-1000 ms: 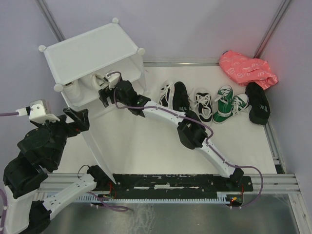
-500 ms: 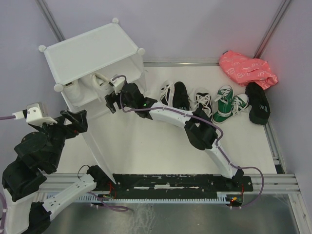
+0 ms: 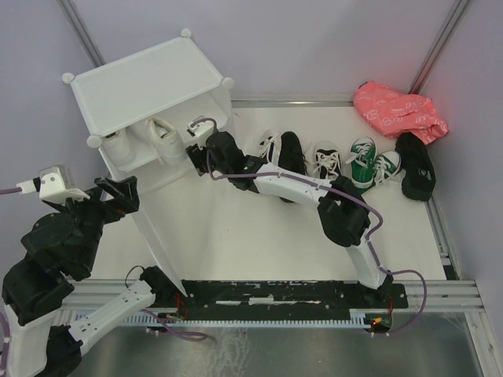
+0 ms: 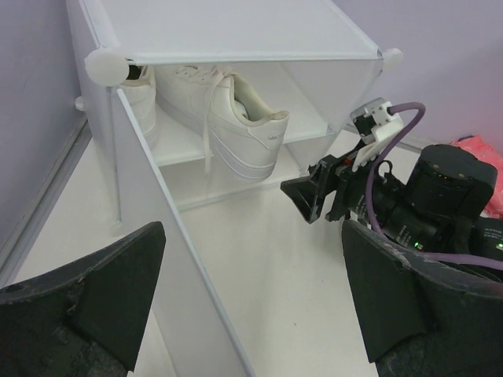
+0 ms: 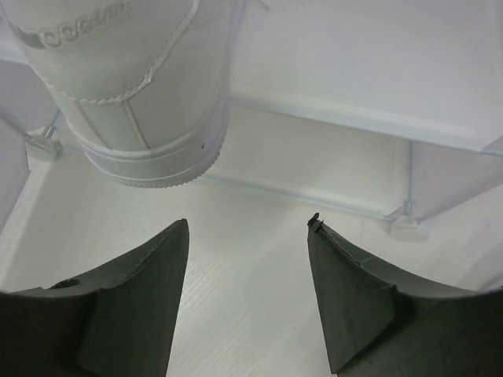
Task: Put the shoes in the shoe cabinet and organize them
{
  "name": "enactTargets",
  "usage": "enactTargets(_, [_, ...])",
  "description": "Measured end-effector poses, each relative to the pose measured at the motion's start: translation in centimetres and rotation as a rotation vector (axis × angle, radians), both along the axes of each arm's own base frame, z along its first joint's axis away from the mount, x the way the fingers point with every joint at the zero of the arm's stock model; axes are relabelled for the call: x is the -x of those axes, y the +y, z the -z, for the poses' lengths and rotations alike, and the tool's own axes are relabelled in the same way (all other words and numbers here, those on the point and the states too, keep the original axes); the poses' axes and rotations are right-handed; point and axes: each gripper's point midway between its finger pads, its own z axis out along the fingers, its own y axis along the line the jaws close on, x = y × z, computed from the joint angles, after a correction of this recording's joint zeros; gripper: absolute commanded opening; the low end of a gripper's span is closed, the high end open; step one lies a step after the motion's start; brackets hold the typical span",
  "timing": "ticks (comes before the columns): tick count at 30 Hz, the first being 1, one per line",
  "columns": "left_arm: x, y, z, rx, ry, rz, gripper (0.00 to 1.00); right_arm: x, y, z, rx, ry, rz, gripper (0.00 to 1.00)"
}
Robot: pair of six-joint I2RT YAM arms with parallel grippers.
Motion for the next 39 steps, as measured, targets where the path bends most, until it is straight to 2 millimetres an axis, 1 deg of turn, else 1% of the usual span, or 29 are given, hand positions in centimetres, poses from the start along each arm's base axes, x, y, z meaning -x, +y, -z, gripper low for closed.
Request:
enactTargets(4, [0.0,0.4,-0.2,0.002,-0.008,-0.024,0.99,-0.2,-0.2,-0.7,0.007,-0.023,-0.002,0.65])
enactTargets(6, [-0.1,0.7,-0.3,0.002,-0.011,-0.040,0.99,0.0,0.0,-0.7,0.009,-0.018,-0.027,0.65])
enactTargets(8, [-0.1,0.8,-0.5,0.004,-0.016,-0.053,0.99,0.3,0.8,-0.9,-0.003,-0.014,-0.059,0.64])
enactTargets(13, [-0.9,0.7,-0.7,-0.004,-0.014,-0.083,0.99,0.3,3.2,-1.5,-0.065,-0.015,-0.132,0.63])
enactTargets(18, [-2.3,-0.4,-0.5,-0.032,0.015,-0.090,0.99,0.0,6.0,-1.2,-0.087,0.014,-0.196,0.60])
enactTargets(21, [-3.0,-1.1,-0.2,-0.045,0.028,-0.088,0.99,1.4,8.7,-1.2,-0.114,0.072,-0.296,0.57])
enactTargets(23, [-3.3,-1.3,0.0,-0.050,0.034,-0.086,0.99,2.2,10.2,-0.8,-0.133,0.104,-0.325,0.56])
enactTargets(25, [-3.5,-1.5,0.2,-0.052,0.036,-0.084,0.99,2.6,11.1,-0.6,-0.154,0.123,-0.328,0.56])
enactTargets(31, [-3.6,-1.7,0.6,-0.055,0.040,-0.081,0.99,3.0,11.9,-0.7,-0.203,0.152,-0.315,0.57])
enactTargets(35, [-3.4,-1.5,0.6,-0.050,0.035,-0.080,0.99,3.3,12.4,-0.7,-0.230,0.149,-0.328,0.68])
enactTargets(39, [-3.2,-1.3,0.8,-0.042,0.025,-0.081,0.99,3.8,12.3,-0.8,-0.255,0.128,-0.357,0.72])
